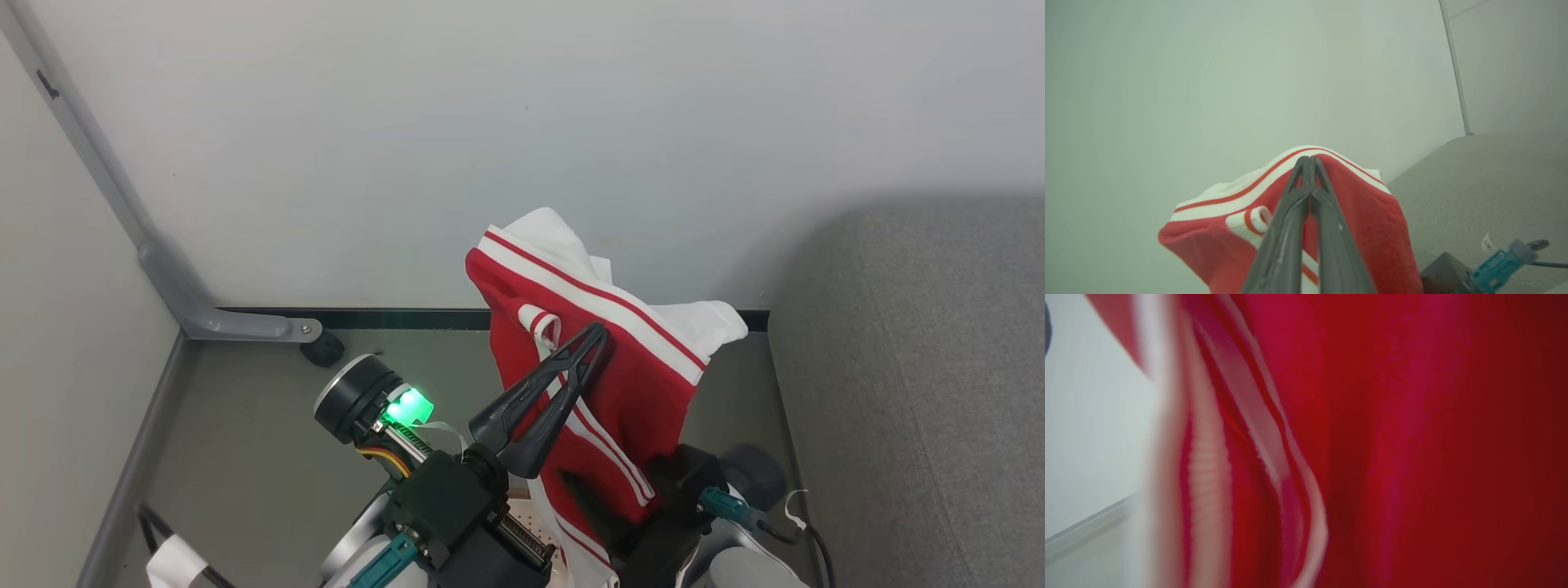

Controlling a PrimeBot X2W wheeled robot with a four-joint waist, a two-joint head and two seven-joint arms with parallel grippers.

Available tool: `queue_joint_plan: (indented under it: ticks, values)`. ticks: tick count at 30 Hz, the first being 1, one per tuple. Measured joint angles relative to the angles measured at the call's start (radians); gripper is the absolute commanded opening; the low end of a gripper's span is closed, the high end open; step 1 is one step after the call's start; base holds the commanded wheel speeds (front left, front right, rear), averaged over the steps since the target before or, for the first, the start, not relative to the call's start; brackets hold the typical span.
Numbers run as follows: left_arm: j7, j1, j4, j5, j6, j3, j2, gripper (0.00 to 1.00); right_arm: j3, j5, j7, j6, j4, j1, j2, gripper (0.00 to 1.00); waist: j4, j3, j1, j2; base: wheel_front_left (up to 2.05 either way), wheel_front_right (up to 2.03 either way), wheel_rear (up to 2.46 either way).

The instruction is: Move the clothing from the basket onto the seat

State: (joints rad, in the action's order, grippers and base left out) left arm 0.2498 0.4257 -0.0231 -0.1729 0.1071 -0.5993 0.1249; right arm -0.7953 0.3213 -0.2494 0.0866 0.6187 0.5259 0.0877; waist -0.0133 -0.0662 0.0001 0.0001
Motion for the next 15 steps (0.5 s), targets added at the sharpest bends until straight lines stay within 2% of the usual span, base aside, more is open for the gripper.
queue_joint_plan:
  ticks: [5, 11, 15]
  values:
    - [0.0, -0.005, -0.004, 0.0, 0.0, 0.0, 0.001, 0.0, 0.041, 0.026, 0.0, -0.009, 0.0, 0.0, -0.008, 0.0, -0.007, 0.002, 0.0, 0.0, 0.0, 0.0, 0.0]
    - [0.005, -0.037, 0.001, -0.006, -0.002, 0.019, 0.013, 0.0, 0.114, 0.077, 0.0, -0.041, -0.012, -0.003, -0.01, 0.0, -0.012, 0.001, -0.0001, 0.0, 0.0, 0.0, 0.0]
    - [0.006, -0.063, 0.04, -0.009, -0.015, 0.042, 0.025, 0.0, 0.154, 0.123, 0.0, -0.038, -0.031, -0.007, -0.01, 0.0, -0.014, -0.002, -0.0001, 0.0, 0.0, 0.0, 0.0]
